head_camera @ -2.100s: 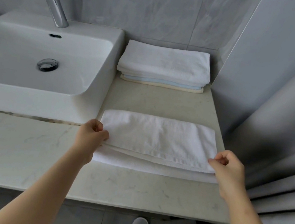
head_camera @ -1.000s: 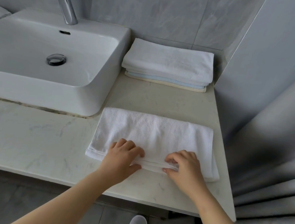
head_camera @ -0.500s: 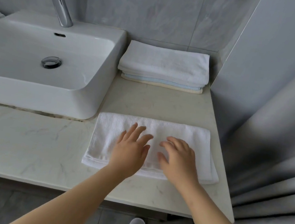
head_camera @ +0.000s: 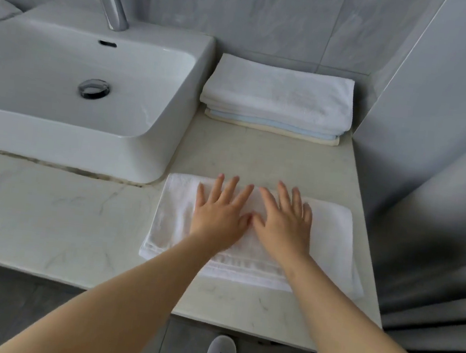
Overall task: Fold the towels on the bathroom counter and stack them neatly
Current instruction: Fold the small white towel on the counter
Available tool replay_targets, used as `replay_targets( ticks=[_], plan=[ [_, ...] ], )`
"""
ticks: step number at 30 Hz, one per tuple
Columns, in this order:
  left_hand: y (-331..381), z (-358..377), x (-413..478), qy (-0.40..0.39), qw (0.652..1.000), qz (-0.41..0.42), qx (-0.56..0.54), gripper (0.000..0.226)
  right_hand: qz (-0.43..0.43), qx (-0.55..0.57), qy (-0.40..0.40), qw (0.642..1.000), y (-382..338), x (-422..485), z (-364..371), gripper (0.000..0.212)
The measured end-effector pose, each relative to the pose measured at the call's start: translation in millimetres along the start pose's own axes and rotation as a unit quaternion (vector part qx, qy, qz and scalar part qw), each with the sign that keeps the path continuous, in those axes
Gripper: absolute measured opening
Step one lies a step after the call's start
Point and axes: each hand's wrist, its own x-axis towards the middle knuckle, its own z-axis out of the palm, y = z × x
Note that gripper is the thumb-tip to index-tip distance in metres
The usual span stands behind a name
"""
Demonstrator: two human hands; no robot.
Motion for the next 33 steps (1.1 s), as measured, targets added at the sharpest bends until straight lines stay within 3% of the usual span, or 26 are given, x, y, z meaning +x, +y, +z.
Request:
replay_targets(
  ticks=[2,4,17,22,27,33],
  plan=[
    [-11.8,9.5,7.2,-0.044,0.998,-0.033,0.008,0.063,0.038,-0.021,-0.066,0.997,12.1,3.4,10.7,0.060],
    [-25.7,12.5,9.6,-0.045,0.997,-0.062,0.015,0.068,0.083,-0.017,-0.081,0.993,31.5,2.2,12.1,0.062],
    [-65.6,2.2,2.8,0.003,0.981,-0.190,-0.026,0.060,0.228,-0.014,-0.030,0.973,67.3,-5.5,5.8,0.068],
    [-61.8,0.3,-0.4,0.055,0.975,-0.213,-0.039,0.052,0.242,-0.017,0.019,0.970,66.2,-10.9,6.1,0.065],
    [-62.2,-3.3,-1.6,0.095,0.953,-0.266,-0.105,0.068,0.262,-0.008,0.077,0.962,63.3,-15.1,4.7,0.059],
    [-61.8,-17.4,1.4,0.063,0.921,-0.323,-0.207,0.082,0.307,0.069,0.091,0.945,63.4,-14.1,-2.3,0.073]
  ],
)
